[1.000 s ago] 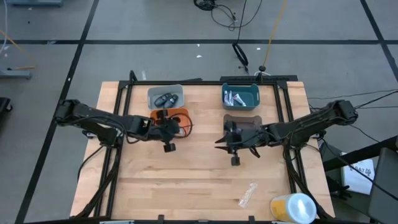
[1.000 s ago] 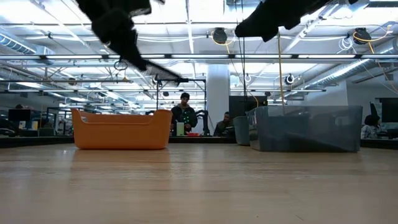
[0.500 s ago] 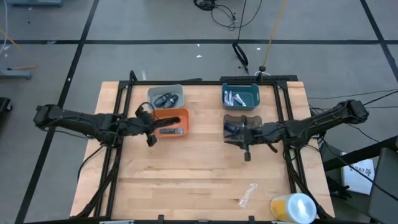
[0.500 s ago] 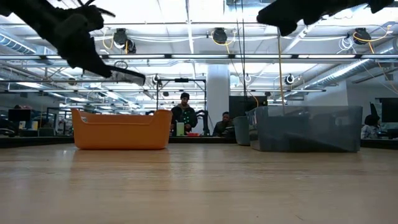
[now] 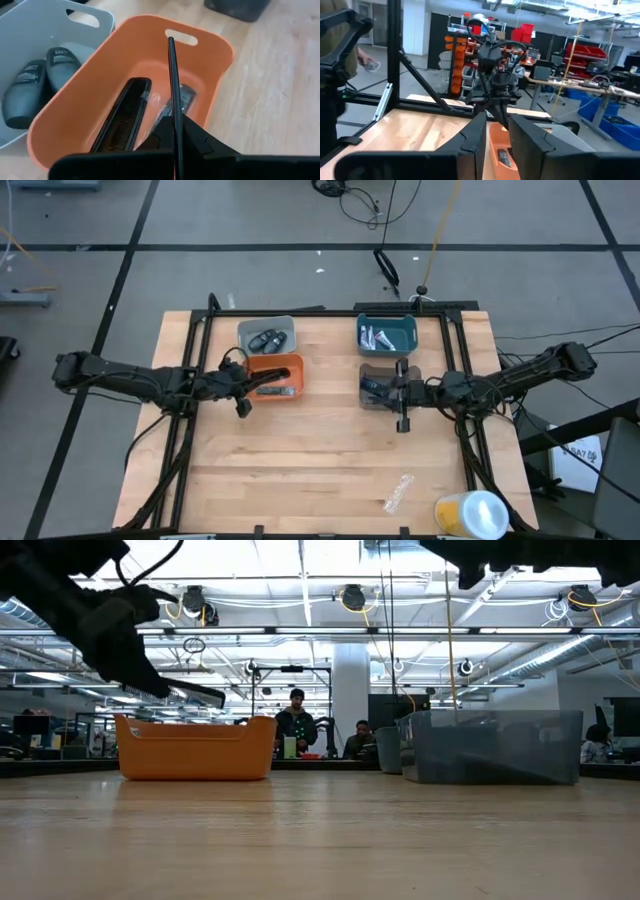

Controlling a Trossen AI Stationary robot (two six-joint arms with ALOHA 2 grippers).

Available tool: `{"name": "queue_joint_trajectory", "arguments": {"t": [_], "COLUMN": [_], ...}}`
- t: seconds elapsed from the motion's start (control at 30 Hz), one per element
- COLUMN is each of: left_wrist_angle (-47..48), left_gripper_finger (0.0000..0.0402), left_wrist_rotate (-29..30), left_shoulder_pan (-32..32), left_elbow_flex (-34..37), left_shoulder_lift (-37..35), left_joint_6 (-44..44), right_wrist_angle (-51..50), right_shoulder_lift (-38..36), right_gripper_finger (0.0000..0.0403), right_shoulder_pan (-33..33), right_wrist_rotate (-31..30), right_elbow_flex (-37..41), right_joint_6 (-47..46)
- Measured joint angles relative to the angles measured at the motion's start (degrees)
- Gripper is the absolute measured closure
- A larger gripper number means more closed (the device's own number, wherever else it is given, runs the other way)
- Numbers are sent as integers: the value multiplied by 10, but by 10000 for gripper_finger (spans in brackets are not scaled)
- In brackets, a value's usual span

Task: Pick & Place Travel size toiletries
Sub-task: Put the black comb into the orange bin

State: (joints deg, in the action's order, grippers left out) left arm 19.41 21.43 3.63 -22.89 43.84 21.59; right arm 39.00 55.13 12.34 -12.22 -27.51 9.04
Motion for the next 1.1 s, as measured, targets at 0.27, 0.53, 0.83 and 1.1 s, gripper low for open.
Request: {"name": "queue_joint_trajectory", "arguments": {"t": [0.27,0.53,0.83,1.1], "left_wrist_angle": [-37,-58,-90,-122], "left_gripper_finger": [401,402,401,376], "left_wrist_rotate": [-26,-57,-115,-120], "left_shoulder_pan": [-29,-70,-127,-131], "left_elbow_flex": [36,36,36,36], "left_shoulder_lift": [0,0,31,82], "left_joint_6": [2,-33,-61,-49], "right_wrist_angle": [-8,-11,-11,-17], "right_shoulder_lift": [0,0,0,0], "right_gripper_finger": [330,330,330,330], "right_shoulder_pan": [-11,-11,-11,-11], "right_wrist_rotate": [1,2,2,2], "right_elbow_flex": [1,1,1,1], "right_joint_6": [-14,-23,-22,-22]}}
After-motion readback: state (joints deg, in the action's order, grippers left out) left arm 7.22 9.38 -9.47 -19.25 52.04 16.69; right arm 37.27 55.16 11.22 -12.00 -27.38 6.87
